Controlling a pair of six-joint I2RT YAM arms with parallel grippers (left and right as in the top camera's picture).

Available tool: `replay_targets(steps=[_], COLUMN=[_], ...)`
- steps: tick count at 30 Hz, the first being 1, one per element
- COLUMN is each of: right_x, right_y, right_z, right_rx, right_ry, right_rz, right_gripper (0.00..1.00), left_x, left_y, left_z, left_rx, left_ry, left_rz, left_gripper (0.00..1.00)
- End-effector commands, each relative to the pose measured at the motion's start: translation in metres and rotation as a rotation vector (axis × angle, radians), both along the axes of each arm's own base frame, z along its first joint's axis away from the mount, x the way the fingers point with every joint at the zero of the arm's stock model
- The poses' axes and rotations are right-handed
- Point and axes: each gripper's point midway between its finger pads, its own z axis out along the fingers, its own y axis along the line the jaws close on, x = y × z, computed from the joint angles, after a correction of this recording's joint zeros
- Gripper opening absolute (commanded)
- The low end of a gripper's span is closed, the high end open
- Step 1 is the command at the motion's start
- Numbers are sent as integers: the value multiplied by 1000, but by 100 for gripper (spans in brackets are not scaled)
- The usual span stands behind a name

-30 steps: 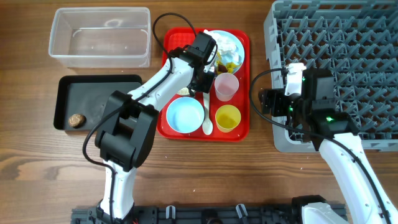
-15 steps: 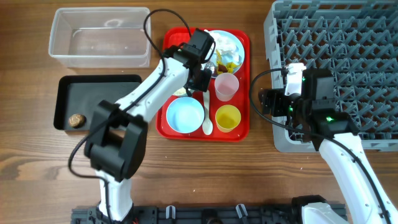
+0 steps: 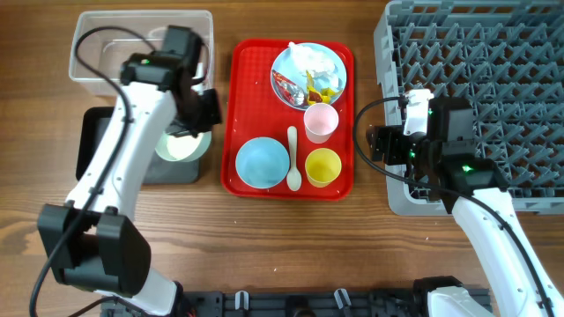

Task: Sort waste into correct bins and load items into the dishwasher rack
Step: 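Pour the rice from the green bowl into the black tray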

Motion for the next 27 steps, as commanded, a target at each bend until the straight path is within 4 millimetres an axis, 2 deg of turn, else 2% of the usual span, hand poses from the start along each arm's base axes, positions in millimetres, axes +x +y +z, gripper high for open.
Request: replay_targets(steps=[1,6,10,15,18,22,27], right_x=[3,3,3,2,2,2,2], right_y=[2,2,2,2,2,2,2], right_z=[4,4,4,4,3,4,3], right_rx=[-6,-6,-6,-6,-6,-6,-6], right_ry=[-12,-12,-11,-9,-7,-8,-6], right_rz=[14,15,14,14,14,14,14], right_gripper=[88,88,88,88,88,88,88], left_x=[-1,5,-2,-6,-5,-7,-4], left_y=[7,27,50,70,77,83,80], left_z=[-3,3,1,24,47,49,69], left_rx=[-186,-490,-658,-890,-1039,-1067,-1170], left_ry=[-2,-80,-140,-292,-410,-421,-475], left_rz=[-7,-33,5,29,31,64,58], left_gripper=[4,4,4,4,4,4,4])
